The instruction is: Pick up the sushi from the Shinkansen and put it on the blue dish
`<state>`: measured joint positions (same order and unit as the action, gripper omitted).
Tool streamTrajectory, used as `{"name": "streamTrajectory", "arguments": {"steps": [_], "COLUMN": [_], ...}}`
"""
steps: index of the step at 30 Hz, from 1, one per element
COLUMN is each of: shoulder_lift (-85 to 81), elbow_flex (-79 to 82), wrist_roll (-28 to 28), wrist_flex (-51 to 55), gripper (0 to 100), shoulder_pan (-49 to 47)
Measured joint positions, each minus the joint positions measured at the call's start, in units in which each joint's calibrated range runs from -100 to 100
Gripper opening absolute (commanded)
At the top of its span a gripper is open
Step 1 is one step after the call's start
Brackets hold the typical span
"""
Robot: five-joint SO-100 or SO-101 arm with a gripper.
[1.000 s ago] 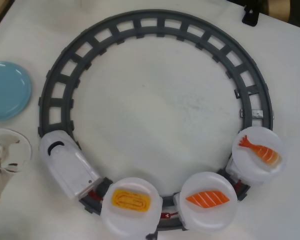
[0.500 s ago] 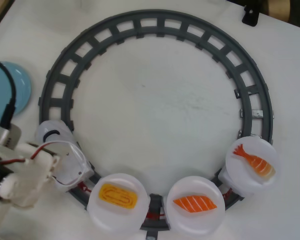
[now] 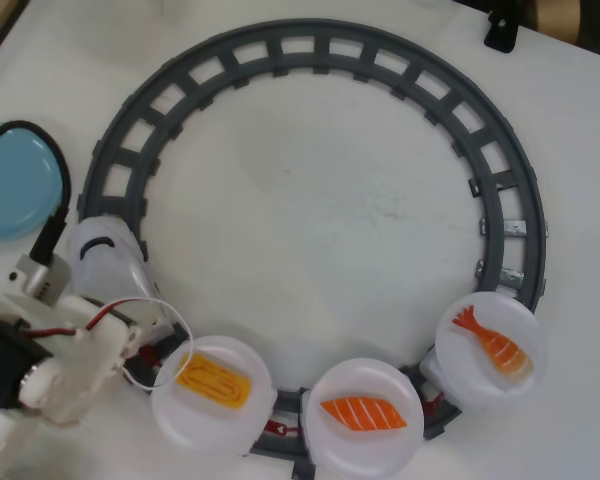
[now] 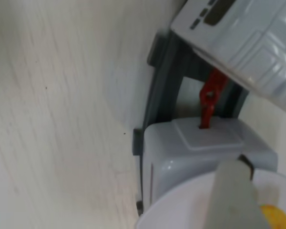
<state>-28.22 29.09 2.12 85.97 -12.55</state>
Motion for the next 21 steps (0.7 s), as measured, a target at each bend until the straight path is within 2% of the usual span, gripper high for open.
{"name": "streamTrajectory", "arguments": {"steps": [21], "shoulder_lift": [0.2], "elbow_flex": [0.2], "wrist_roll": [0.0], "wrist_flex": [-0.3], "gripper": [22], "shoulder_pan": [2.8]}}
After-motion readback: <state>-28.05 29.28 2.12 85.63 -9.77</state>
